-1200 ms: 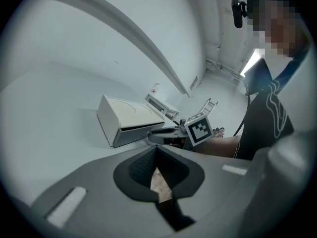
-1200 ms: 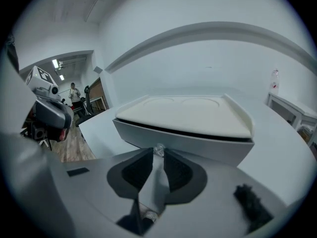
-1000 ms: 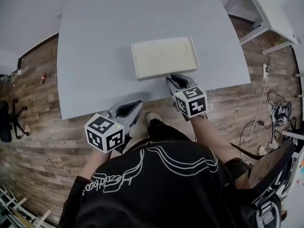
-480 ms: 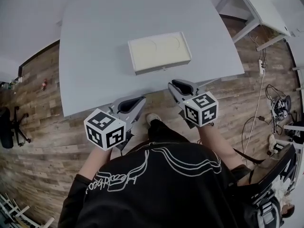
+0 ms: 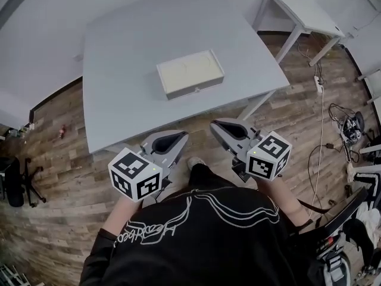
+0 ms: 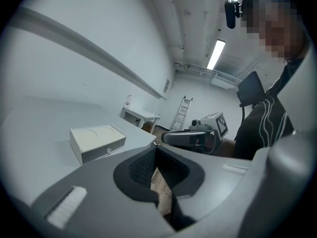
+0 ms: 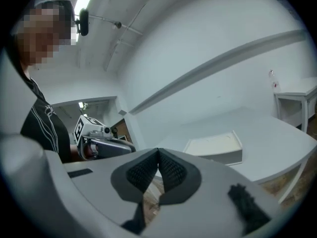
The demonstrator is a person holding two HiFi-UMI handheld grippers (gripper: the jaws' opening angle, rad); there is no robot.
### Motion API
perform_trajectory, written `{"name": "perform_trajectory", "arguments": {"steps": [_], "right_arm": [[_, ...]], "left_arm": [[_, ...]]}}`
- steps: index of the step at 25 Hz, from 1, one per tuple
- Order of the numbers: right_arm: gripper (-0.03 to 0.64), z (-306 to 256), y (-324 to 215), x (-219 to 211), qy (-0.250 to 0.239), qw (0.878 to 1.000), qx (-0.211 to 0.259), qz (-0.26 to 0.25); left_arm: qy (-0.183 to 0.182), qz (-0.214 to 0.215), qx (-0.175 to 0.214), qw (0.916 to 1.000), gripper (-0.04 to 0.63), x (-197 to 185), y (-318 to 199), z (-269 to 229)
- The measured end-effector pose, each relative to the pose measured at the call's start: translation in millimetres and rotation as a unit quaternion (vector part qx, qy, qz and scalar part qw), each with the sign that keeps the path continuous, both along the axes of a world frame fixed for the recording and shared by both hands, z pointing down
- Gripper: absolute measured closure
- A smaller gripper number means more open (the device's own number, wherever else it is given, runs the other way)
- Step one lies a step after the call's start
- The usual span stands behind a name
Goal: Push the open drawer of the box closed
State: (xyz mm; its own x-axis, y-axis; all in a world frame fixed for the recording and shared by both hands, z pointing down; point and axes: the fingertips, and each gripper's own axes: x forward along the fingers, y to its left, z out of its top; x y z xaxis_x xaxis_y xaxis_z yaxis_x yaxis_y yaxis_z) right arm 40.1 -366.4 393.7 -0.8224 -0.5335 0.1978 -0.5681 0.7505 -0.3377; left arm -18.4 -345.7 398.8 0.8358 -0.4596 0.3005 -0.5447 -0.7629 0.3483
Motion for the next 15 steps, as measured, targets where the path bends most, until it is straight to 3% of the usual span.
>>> {"name": "perform_trajectory", "arguments": {"steps": [8,15], "right_arm": [[0.607,-27.4,31.7,-8.2,0.001,1.000,0.020,-0.017],[0.607,-32.2,38.9,-4.8,0.010,1.000,0.022,-0.015]], "left_arm": [[0.011,0.026,0.048,0.9984,0.589,9.8,17.9,-40.6],[0.017,0.034,0.045,0.9983,0.589,13.0,20.7,-44.5]]}}
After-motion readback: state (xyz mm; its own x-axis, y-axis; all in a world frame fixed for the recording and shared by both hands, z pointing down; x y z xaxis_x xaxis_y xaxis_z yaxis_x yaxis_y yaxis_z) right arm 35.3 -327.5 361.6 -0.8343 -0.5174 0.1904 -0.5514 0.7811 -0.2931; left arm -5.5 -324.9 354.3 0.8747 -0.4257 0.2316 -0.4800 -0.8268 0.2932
